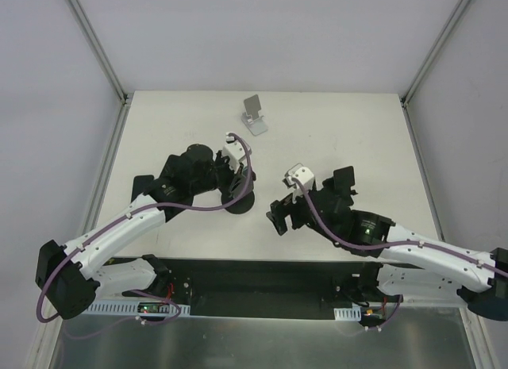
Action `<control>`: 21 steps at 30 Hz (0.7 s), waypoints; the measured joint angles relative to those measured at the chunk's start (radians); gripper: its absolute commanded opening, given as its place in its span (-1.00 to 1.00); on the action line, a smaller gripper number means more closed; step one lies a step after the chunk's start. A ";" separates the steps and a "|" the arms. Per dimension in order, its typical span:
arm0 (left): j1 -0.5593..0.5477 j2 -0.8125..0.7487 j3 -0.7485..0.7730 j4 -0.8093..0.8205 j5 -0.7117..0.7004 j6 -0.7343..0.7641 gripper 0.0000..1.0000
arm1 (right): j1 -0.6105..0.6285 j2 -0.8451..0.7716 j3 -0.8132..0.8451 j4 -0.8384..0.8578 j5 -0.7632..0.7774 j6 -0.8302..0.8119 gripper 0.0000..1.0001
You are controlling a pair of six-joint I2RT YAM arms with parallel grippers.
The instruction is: Place the phone on the phone stand
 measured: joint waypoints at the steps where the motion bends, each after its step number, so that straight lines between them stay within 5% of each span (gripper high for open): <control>1: 0.000 -0.002 0.004 -0.011 0.028 0.007 -1.00 | -0.016 0.014 -0.006 0.013 -0.036 -0.047 0.81; 3: 0.000 -0.003 0.014 -0.036 0.064 0.019 -0.94 | -0.036 0.057 -0.008 0.048 -0.090 -0.126 0.82; 6: -0.004 -0.003 0.029 -0.070 0.086 0.038 -0.10 | -0.047 0.145 -0.008 0.127 -0.139 -0.216 0.93; 7: -0.005 -0.003 0.034 -0.078 0.085 0.039 0.51 | -0.049 0.171 -0.008 0.156 -0.149 -0.233 0.93; 8: -0.005 -0.003 0.041 -0.085 0.077 0.035 0.66 | -0.051 0.188 -0.009 0.182 -0.154 -0.244 0.93; 11: -0.004 -0.011 0.060 -0.097 0.050 0.003 0.93 | -0.072 0.232 -0.010 0.293 -0.181 -0.254 0.93; 21: 0.072 -0.190 0.206 -0.170 -0.123 -0.134 0.98 | -0.082 0.361 0.054 0.440 -0.196 -0.235 0.93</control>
